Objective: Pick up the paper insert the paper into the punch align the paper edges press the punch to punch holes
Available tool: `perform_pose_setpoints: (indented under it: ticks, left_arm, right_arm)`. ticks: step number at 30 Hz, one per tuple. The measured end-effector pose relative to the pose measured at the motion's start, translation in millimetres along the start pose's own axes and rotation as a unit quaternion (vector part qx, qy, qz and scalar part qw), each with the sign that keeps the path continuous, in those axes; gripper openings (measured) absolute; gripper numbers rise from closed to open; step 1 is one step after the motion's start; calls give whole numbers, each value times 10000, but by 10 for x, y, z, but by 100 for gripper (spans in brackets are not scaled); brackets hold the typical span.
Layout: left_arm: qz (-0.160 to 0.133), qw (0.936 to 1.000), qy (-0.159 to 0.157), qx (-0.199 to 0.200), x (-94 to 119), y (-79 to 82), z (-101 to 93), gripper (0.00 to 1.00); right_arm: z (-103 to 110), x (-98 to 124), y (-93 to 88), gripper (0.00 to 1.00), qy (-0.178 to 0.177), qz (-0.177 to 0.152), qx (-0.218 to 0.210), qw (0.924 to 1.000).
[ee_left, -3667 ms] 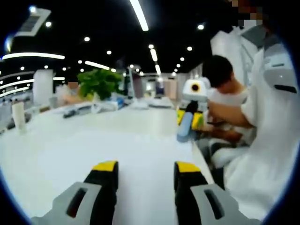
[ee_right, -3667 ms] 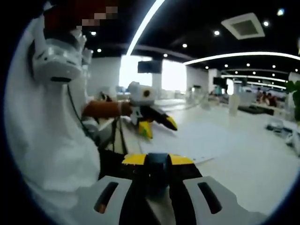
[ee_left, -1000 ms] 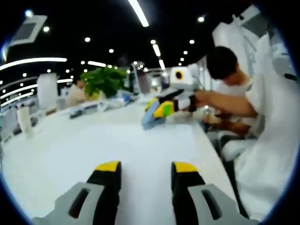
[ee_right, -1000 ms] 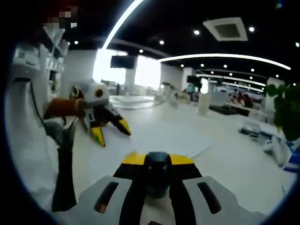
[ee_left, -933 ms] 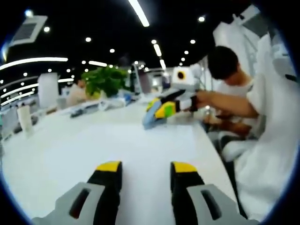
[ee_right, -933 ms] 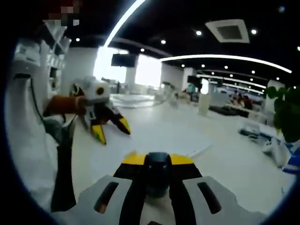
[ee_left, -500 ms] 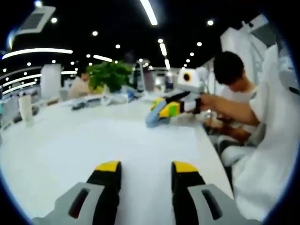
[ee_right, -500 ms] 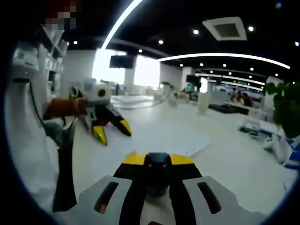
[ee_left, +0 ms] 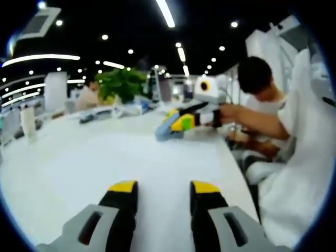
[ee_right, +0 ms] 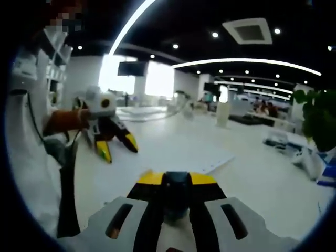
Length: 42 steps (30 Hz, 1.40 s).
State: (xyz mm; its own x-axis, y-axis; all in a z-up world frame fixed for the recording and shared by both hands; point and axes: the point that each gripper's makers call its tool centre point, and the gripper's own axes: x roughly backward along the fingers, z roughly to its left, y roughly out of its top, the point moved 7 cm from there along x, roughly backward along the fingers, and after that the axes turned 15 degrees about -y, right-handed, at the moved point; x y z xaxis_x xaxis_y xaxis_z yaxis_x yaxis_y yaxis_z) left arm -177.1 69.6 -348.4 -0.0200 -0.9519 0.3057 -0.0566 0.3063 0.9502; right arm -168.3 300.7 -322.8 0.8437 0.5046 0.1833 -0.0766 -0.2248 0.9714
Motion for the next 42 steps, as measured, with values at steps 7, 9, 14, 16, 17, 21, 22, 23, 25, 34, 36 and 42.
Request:
perform_pose_setpoints:
  ticks: [7, 9, 14, 16, 17, 21, 22, 23, 25, 34, 36, 42]
  left_arm:
    - [4, 10000, -5, 2, 4, -2, -2, 40]
    - [2, 10000, -9, -2, 6, -3, -4, 40]
    - [-31, 10000, -15, -69, 14, -10, -9, 41]
    - [-37, 10000, -18, -77, 16, -12, -11, 41]
    - [-40, 10000, -20, -67, 16, -13, -10, 41]
    - [-58, 10000, -29, -40, 16, -18, -3, 41]
    - [-61, 10000, -30, -45, 16, -19, -3, 41]
    - [-64, 10000, -30, -43, 15, -19, -4, 41]
    - [-69, 10000, -31, -32, 14, -20, -2, 42]
    - [-84, 10000, -31, -31, 14, -21, -1, 42]
    - [-85, 10000, -32, -28, 15, -22, -2, 42]
    - [-89, 10000, -29, -28, 18, -23, -6, 42]
  right_arm:
    - [-35, -35, 1, 19, -116, 29, -37, 9999]
    - [-44, -46, -1, 19, -145, 33, -37, 9999]
    - [-62, -86, -3, 19, -201, 47, -64, 9998]
    - [-66, -100, -2, 19, -215, 53, -58, 9997]
    - [-69, -110, -1, 19, -223, 50, -46, 9997]
    - [-91, -151, 2, 19, -227, 46, -55, 9997]
    - [-96, -158, 2, 19, -232, 47, -62, 9997]
    - [-102, -170, 3, 19, -238, 47, -64, 9997]
    - [-119, -197, 5, 19, -260, 47, -94, 9996]
    - [-183, -282, 3, 19, -346, 28, -165, 9993]
    - [-197, -297, 4, 19, -381, 37, -196, 9991]
    - [-244, -350, 5, 19, -508, 29, -183, 9985]
